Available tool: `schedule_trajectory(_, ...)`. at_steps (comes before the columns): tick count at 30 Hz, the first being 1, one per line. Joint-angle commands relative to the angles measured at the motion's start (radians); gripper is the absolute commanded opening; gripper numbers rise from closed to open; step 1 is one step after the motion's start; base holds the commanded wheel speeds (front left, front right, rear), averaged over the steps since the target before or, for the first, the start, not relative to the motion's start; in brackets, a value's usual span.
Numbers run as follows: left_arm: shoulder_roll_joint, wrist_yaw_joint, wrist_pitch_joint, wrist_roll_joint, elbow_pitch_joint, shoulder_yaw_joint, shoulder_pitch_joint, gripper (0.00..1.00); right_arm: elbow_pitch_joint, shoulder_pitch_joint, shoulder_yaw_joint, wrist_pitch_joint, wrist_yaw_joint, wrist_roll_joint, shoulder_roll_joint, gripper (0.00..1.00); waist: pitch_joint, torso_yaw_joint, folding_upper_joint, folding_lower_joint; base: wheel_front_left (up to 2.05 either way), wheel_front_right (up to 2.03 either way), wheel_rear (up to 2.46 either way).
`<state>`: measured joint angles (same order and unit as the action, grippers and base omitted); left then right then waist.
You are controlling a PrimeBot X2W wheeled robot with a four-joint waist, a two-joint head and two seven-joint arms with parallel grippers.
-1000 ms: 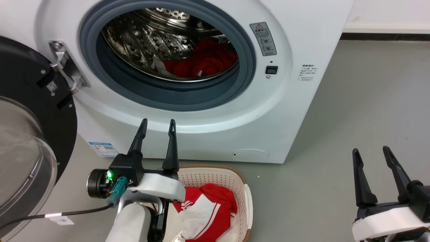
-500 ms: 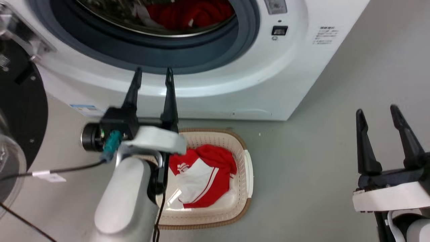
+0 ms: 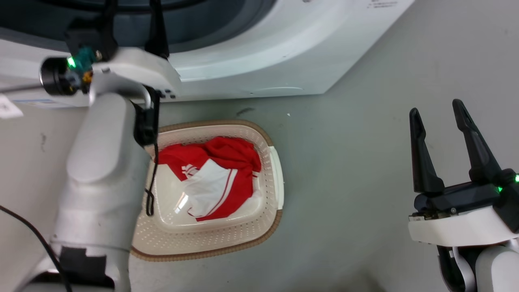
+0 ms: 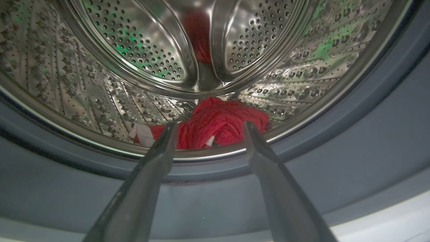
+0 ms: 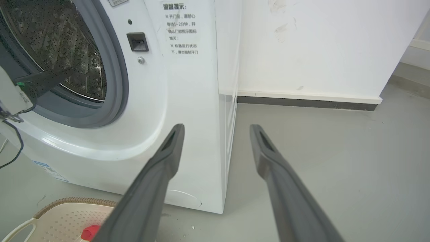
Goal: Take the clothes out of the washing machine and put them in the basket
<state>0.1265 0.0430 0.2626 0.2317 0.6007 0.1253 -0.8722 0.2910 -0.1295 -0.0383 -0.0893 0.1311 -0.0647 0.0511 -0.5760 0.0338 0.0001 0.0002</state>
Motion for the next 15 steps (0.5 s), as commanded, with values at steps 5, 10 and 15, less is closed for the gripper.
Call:
schedule_trajectory(5, 0.055, -0.016, -0.036, -0.007, 0.131, -0.005, -0.163, 1.00, -0.016, -0.026, -0.022, -0.032, -0.001, -0.022, -0.002, 1.00, -0.080, 0.080, -0.0001, -0.0002, 0.00, 0.00, 0.00)
schedule_trajectory(10, 0.114, -0.029, -0.094, -0.005, 0.246, -0.015, -0.301, 1.00, -0.031, -0.048, -0.060, -0.057, -0.001, -0.047, -0.002, 1.00, -0.117, 0.131, -0.0001, -0.0002, 0.00, 0.00, 0.00)
schedule_trajectory(15, 0.180, -0.042, -0.162, -0.006, 0.338, -0.020, -0.417, 1.00, -0.060, -0.062, -0.097, -0.081, -0.001, -0.077, -0.002, 1.00, -0.151, 0.188, -0.0001, -0.0002, 0.00, 0.00, 0.00)
